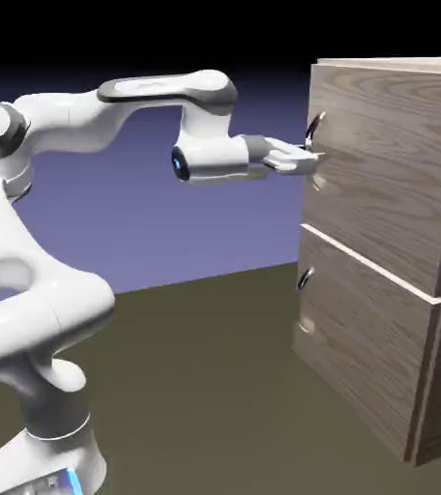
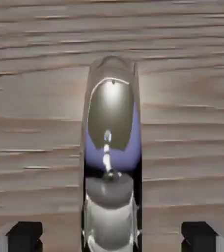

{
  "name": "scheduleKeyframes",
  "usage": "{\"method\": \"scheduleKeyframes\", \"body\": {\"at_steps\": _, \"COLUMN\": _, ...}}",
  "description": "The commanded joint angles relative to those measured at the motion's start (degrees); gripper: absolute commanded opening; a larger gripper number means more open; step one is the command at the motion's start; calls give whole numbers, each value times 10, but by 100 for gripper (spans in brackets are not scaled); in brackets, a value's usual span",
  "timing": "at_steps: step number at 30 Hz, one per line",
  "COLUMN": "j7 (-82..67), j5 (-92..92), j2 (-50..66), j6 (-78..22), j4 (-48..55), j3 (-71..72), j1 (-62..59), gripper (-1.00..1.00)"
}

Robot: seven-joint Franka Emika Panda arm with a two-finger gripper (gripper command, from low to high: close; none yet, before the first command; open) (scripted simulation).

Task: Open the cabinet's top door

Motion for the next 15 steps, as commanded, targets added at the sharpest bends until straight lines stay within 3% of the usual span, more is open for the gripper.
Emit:
{"method": "scheduleKeyframes", "body": {"at_steps": 1, "j7": -14, "j5": 1, "j2": 8, "j6": -7, "j4": -12, "j3": -15, "j1": 21, "gripper": -100}}
{"method": "scheduleKeyframes", "body": {"at_steps": 9, "j7": -121, "j5": 0, "j2": 67, "j6": -38, "j4": -83, "j3": -147, "j1": 187, "gripper": -100}}
{"method": "scheduleKeyframes", "body": {"at_steps": 15, "j7": -92, "j5": -86, "j2": 57, "j6": -71, "j4": -153, "j3": -256, "j1": 312, "gripper": -100}}
